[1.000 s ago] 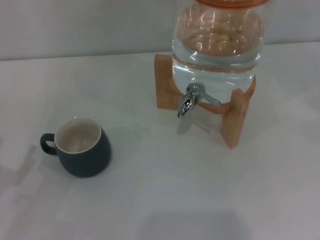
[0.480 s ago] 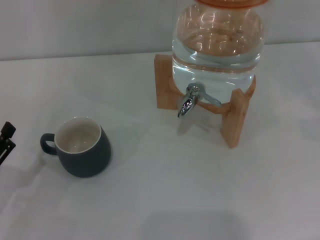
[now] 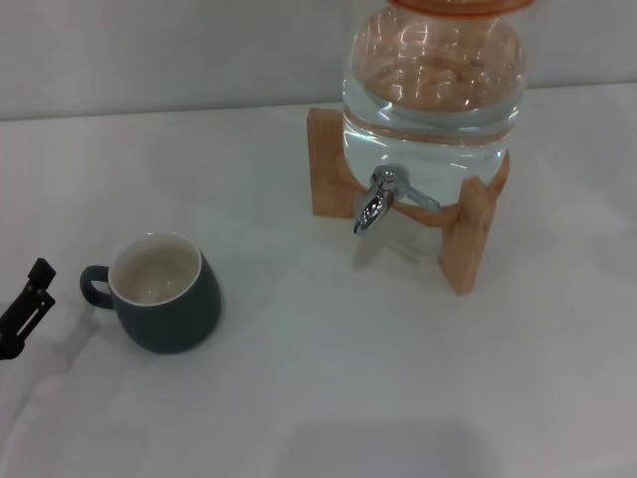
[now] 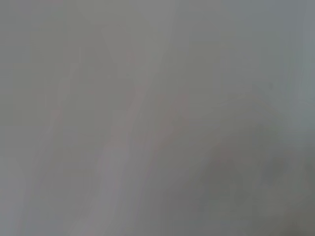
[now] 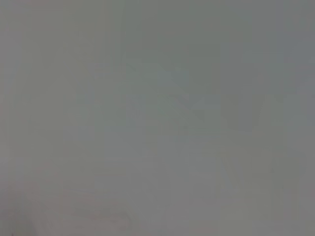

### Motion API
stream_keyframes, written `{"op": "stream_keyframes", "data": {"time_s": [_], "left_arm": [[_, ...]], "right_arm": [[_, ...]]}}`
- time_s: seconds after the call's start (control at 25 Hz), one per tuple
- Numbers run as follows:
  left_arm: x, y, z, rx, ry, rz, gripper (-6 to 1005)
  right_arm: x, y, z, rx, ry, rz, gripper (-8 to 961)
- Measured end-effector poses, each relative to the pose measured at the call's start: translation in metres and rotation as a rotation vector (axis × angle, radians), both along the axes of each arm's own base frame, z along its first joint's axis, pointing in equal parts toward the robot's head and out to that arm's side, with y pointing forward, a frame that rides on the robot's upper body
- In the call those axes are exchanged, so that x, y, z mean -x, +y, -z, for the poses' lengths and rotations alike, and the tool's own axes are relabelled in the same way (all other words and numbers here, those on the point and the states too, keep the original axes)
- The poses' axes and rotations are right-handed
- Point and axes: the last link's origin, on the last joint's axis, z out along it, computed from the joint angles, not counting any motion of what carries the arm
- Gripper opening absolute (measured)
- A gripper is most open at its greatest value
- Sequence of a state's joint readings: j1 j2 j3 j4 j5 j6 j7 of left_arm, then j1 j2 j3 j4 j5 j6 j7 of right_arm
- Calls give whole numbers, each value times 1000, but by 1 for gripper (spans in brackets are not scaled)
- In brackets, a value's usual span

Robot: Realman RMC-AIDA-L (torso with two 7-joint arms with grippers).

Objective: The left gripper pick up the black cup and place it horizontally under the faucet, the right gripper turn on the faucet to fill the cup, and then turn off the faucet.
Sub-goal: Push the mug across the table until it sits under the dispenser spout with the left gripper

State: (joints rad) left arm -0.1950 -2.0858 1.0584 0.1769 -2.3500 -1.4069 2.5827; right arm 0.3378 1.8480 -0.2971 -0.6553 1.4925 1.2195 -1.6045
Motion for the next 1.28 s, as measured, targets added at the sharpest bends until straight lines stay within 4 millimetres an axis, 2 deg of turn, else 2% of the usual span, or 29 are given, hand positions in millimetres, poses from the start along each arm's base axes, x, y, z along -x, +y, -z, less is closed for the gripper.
{"op": "stream_keyframes", "data": {"time_s": [0.6,1.28], "left_arm": [[2,6,14,53,-6,-51,888],[3,2,24,92,-13,-71,889]], "right_arm": [[3,5,0,2,-5,-5,842],[4,6,0,4,-4,-6,842]]}}
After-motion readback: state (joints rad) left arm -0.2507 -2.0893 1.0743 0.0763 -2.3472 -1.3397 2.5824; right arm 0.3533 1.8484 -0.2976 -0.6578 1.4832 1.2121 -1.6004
